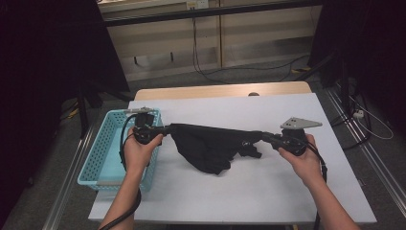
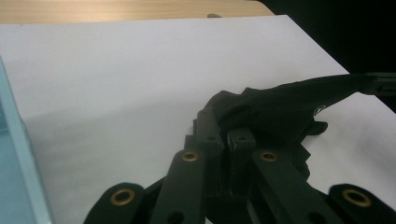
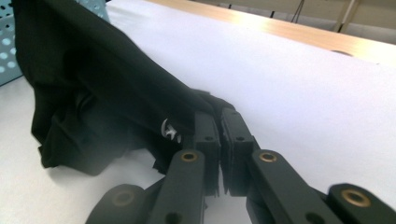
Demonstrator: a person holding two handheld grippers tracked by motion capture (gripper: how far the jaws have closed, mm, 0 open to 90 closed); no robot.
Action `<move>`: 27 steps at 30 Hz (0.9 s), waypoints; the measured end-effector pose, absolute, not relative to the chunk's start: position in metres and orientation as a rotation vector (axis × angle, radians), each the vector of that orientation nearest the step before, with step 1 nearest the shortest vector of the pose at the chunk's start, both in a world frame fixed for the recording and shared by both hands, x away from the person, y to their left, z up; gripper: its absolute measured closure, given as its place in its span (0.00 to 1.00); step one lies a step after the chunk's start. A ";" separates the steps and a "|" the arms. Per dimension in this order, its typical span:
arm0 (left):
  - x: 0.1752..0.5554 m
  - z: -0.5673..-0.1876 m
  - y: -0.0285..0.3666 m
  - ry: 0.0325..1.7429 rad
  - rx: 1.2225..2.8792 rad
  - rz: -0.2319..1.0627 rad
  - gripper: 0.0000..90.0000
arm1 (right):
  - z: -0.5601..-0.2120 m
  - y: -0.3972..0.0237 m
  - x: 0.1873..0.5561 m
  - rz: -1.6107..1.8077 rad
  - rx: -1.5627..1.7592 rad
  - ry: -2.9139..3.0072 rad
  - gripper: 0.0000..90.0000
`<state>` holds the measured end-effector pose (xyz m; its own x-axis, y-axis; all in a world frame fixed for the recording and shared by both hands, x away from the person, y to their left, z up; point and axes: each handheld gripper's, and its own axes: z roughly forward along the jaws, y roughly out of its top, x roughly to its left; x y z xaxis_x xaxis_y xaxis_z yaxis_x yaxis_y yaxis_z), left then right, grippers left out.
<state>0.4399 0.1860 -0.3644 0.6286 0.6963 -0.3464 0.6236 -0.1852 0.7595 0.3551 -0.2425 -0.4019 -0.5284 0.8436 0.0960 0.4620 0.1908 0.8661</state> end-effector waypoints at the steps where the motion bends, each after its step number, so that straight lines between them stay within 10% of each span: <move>1: 0.440 -0.364 0.185 1.044 1.889 0.094 0.97 | -0.401 -0.243 0.356 1.280 1.227 2.065 0.96; 27: 0.455 -0.338 0.175 1.001 1.879 0.102 0.97 | -0.381 -0.247 0.382 1.238 1.296 1.951 0.96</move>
